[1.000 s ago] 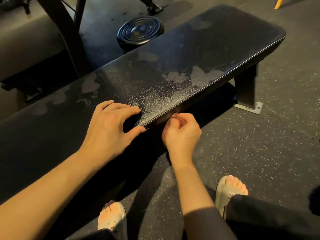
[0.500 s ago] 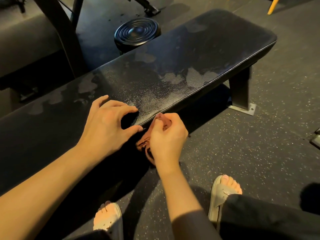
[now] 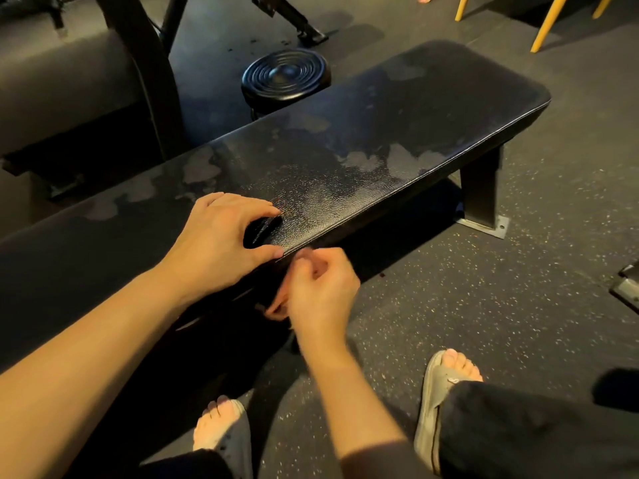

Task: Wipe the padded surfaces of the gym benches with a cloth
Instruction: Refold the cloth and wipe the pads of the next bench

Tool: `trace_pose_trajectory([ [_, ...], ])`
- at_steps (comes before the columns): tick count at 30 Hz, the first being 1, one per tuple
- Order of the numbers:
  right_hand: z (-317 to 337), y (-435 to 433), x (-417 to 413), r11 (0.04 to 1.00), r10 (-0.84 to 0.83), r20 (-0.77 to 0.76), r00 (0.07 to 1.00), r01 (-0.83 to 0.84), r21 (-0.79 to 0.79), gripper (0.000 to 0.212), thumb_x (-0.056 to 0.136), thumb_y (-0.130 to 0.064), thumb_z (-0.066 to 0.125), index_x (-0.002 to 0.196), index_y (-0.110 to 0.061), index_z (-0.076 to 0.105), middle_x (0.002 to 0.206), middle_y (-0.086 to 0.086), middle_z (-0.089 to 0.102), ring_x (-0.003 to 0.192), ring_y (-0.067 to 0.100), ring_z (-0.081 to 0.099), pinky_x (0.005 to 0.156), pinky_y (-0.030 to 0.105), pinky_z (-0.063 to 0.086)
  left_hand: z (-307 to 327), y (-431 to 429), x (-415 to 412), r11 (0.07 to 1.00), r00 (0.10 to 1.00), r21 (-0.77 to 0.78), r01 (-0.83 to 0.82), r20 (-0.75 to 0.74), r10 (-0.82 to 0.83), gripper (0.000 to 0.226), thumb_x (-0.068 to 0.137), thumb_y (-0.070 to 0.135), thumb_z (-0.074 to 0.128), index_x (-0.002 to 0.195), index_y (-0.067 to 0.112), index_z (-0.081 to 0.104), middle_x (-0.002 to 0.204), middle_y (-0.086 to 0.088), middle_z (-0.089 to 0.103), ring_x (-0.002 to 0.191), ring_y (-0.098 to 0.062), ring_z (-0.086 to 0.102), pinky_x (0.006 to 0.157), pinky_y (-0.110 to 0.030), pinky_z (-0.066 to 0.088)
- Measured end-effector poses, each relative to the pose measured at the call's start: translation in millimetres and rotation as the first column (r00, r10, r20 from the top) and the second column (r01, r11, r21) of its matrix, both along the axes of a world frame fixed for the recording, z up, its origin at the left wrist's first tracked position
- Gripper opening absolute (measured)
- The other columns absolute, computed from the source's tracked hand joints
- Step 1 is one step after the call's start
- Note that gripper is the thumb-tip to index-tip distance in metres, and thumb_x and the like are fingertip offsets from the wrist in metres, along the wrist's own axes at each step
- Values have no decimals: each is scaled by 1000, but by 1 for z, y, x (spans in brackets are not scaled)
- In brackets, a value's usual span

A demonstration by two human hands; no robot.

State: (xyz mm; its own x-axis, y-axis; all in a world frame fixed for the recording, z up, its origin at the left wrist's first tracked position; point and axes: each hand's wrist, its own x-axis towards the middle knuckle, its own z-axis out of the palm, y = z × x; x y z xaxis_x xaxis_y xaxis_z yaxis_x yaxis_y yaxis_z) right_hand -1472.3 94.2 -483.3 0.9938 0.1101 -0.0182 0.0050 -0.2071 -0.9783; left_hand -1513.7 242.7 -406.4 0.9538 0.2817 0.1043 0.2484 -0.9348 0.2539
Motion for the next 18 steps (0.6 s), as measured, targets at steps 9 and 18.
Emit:
trace_pose_trajectory([
  [9, 9, 6, -28, 986, 158, 44, 987, -155, -65, 5, 89, -22, 66, 87, -17, 66, 82, -3, 67, 79, 17, 62, 76, 37, 49, -2, -2, 3, 998, 998, -17, -54, 21, 55, 62, 76, 56, 82, 130, 30, 67, 134, 15, 64, 131, -13, 53, 118, -43, 24],
  [18, 6, 4, -9, 991, 107, 4, 994, -106, -80, 3, 86, -16, 66, 86, -19, 64, 85, -3, 69, 84, 21, 64, 79, 37, 47, -3, -1, 2, 991, 992, -49, -122, -27, 121, 62, 75, 61, 76, 129, 34, 64, 134, 19, 62, 131, -8, 50, 123, -46, 17],
])
